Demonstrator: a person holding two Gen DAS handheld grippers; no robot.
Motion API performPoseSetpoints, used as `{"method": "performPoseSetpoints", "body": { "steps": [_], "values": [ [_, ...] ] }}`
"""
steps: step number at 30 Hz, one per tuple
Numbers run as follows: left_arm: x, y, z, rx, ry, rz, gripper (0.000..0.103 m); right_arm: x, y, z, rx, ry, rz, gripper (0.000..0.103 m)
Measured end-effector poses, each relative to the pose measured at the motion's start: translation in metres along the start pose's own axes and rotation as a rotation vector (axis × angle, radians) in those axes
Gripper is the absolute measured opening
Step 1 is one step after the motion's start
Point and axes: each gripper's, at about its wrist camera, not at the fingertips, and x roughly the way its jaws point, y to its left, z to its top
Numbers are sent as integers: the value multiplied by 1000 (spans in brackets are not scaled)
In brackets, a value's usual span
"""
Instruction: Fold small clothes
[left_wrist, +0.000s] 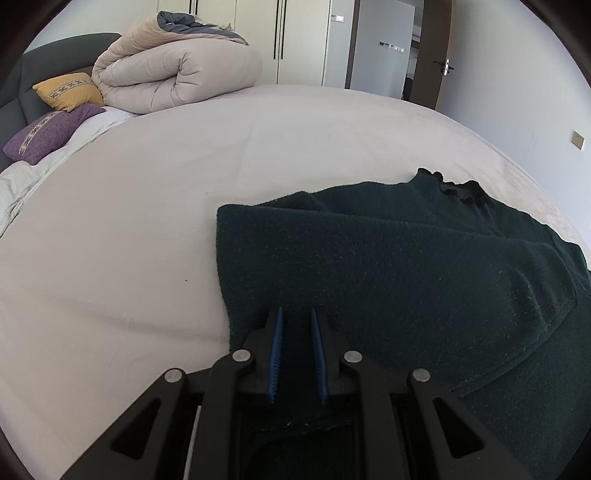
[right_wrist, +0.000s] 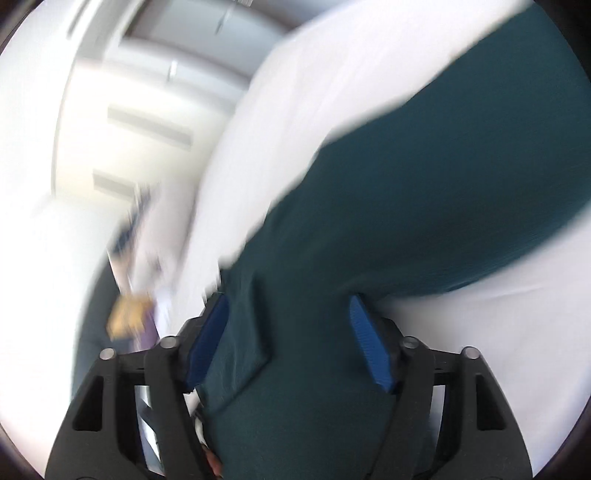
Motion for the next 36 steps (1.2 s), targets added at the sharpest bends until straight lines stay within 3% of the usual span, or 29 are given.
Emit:
{"method": "performPoseSetpoints", "body": {
  "steps": [2,6,8,10,14,21,24,28,30,32,33,36],
  "values": [
    [0,2,0,-12,0,-13,17,-51,-31,16,59,-96,-30,68],
    [0,0,1,-3,-1,0,17,-144,-113,38,294,-261,-77,67],
    [0,-2,1,8,-1,15,17,-174,-138,45,355,-328,-38,66],
    [-1,-5,1,20,-3,30,17,-191,-146,54,375,-368,-59,66],
    [0,-7,1,27,-3,39,17,-186,-151,80,383,-369,-87,66],
    [0,-3,0,11,-6,21,17,-175,-160,117,458,-404,-51,66],
    [0,-3,1,11,-6,21,17,-174,-161,121,448,-416,-61,53],
    [1,-2,1,11,-7,20,17,-173,-166,125,416,-405,-117,18],
    [1,-3,2,17,-1,28,17,-172,-161,125,374,-379,-157,9],
    [-2,-5,6,22,13,33,18,-168,-143,124,309,-369,-186,9],
    [-4,-5,9,18,23,31,20,-165,-123,122,251,-360,-197,9],
    [-22,-5,17,-47,53,-38,55,-150,-60,122,72,-300,-202,9]
  ]
}}
